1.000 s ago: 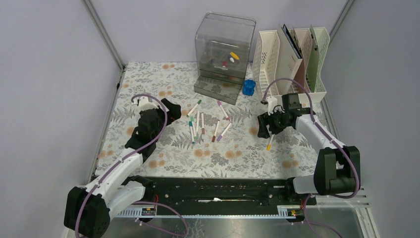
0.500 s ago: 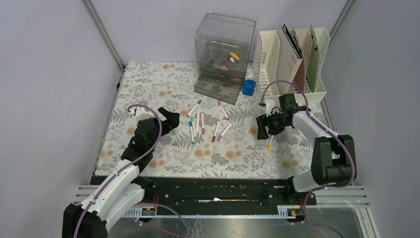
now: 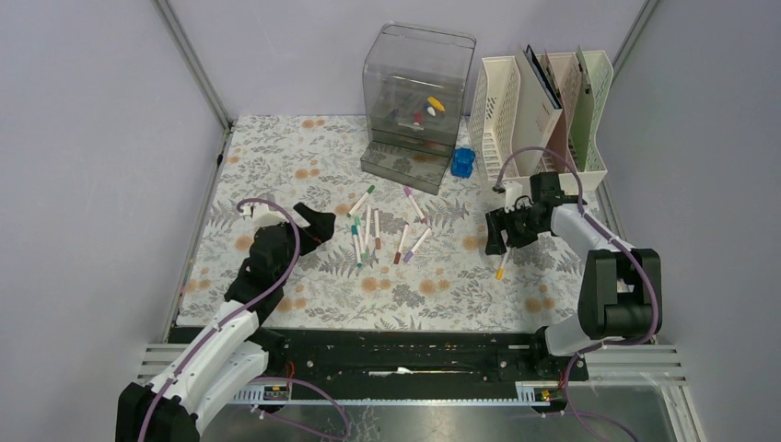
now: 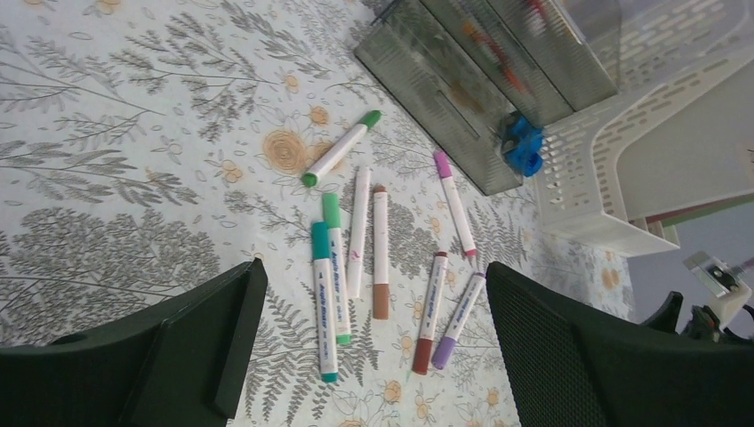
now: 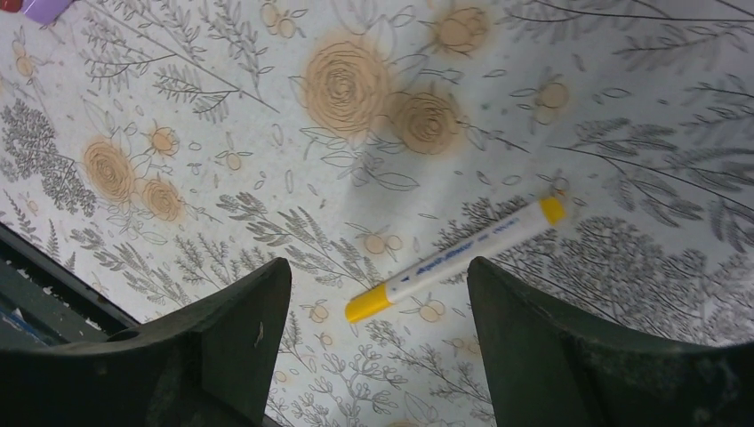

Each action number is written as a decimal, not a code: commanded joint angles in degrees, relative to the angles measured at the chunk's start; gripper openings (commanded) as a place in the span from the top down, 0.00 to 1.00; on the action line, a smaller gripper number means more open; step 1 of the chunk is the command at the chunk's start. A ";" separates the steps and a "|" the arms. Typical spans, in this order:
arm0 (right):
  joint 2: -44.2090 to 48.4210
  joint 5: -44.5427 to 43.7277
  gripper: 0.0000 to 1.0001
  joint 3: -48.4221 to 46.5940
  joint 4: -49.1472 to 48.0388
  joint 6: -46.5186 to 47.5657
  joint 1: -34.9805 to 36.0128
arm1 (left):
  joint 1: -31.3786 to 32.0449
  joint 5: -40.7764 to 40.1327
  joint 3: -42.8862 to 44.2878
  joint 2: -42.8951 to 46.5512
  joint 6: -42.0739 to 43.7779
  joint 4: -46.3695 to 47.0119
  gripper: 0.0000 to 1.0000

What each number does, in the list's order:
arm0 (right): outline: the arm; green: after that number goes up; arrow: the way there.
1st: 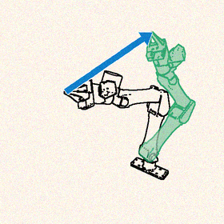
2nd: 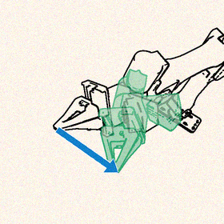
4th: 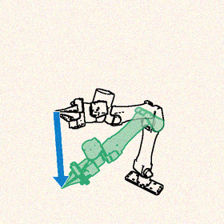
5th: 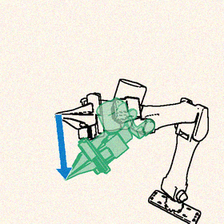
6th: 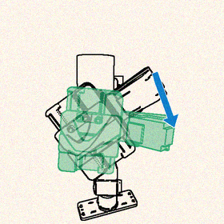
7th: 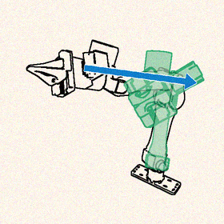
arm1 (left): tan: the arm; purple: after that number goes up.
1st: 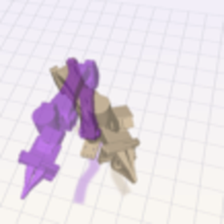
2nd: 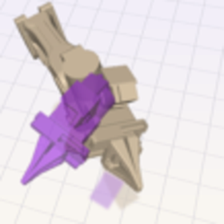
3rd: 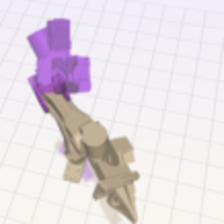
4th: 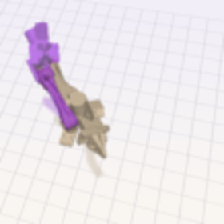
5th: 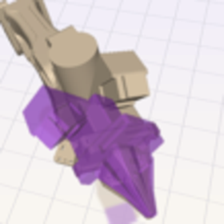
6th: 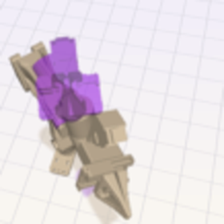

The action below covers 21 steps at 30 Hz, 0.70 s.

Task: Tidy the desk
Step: Pick up the stationery from the center of the board.

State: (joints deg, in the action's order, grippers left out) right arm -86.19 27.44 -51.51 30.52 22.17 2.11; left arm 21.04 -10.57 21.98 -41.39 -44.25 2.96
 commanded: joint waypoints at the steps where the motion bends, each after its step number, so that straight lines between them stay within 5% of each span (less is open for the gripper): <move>1: 2.87 -0.50 0.21 -2.48 -0.14 -0.36 -2.55 | -0.12 4.87 -0.44 -0.74 0.41 7.10 0.01; 21: -10.60 -0.50 0.21 -6.60 -0.14 -0.36 -8.00 | -0.13 11.75 -0.63 -5.07 -0.84 12.50 0.01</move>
State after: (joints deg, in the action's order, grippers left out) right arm -94.78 27.05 -55.79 30.39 22.09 -5.78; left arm 21.04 -0.75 21.85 -45.93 -44.71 11.27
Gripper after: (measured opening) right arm 0.793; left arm 0.987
